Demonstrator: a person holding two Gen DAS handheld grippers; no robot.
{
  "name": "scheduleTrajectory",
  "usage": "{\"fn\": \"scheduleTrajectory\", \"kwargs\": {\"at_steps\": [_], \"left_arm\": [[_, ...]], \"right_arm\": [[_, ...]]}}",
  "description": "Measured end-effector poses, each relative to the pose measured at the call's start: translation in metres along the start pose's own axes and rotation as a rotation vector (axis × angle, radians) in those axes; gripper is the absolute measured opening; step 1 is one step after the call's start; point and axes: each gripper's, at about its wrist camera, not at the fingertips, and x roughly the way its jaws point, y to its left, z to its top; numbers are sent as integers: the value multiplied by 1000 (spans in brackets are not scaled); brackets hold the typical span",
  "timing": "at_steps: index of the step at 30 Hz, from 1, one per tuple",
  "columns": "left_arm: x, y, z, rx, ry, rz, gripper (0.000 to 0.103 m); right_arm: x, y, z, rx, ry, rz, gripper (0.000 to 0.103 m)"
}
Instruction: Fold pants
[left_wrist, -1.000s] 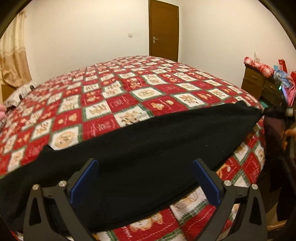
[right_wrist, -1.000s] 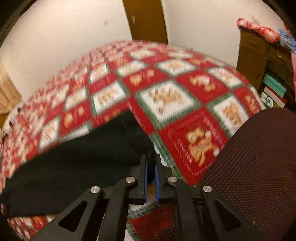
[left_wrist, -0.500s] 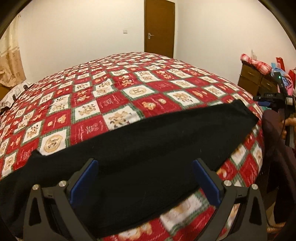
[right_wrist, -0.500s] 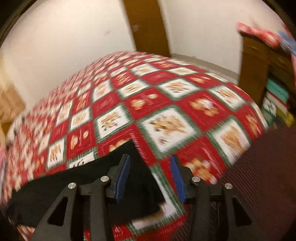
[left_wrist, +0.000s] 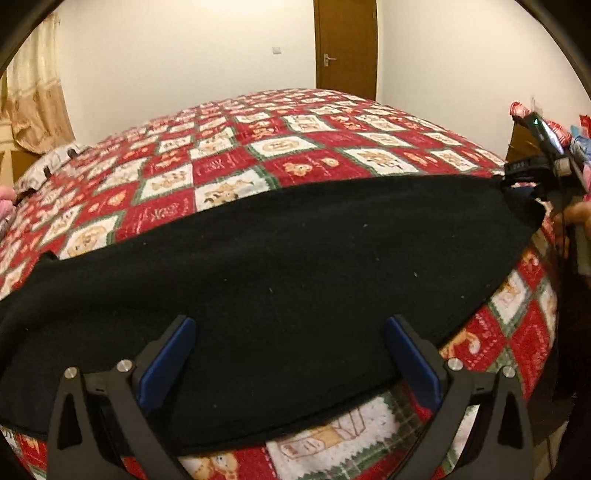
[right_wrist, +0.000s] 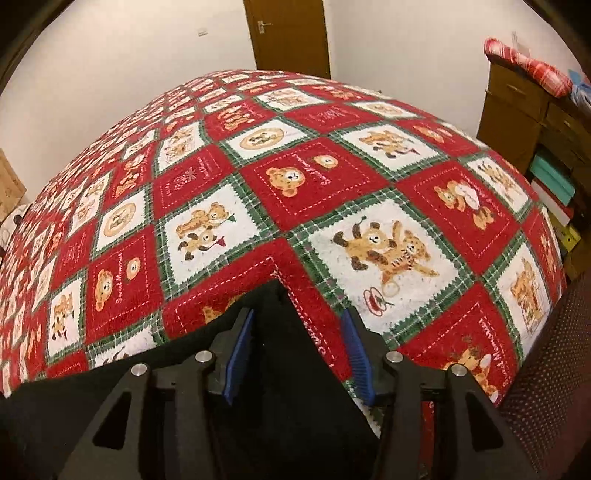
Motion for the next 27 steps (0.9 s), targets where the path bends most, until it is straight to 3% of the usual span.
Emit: {"fn": "scheduleTrajectory", "kwargs": {"at_steps": [2,5,6,8,11,13,14,18,22,25,27], "left_arm": [[-7,2,-1,6,14,-45,103],[-28,11,-11,23,-7,-112,103],[-34,16,-16,30,-16,-105,103],[-48,37,-26,18,-36,-69,103],[-68,89,-44,-102,-51,-3,103],[-81,129,-60,-220,-53,54,103],[-90,158,-72,-305,-48,98,103],[-113,226,-101,-474,-48,285,103],[-145,284,-110,-521,-119,416,103],[-147,317,-104,-499,-143,478,103],[-132,342,-96,-484,-119,469,103]], "right_arm": [[-16,-7,-2,35,-43,-13,49],[-61,-10,-14,82,-219,-86,51],[-82,-3,-22,60,-280,-80,51],[-103,21,-38,-8,-311,-13,51],[-112,73,-67,-138,-258,143,51],[-111,131,-96,-264,-200,262,51],[-111,159,-110,-327,-174,317,51],[-122,263,-161,-571,-148,502,51],[-136,333,-205,-697,-120,660,51],[-133,361,-230,-732,-74,686,51],[-116,372,-249,-734,16,654,52]]}}
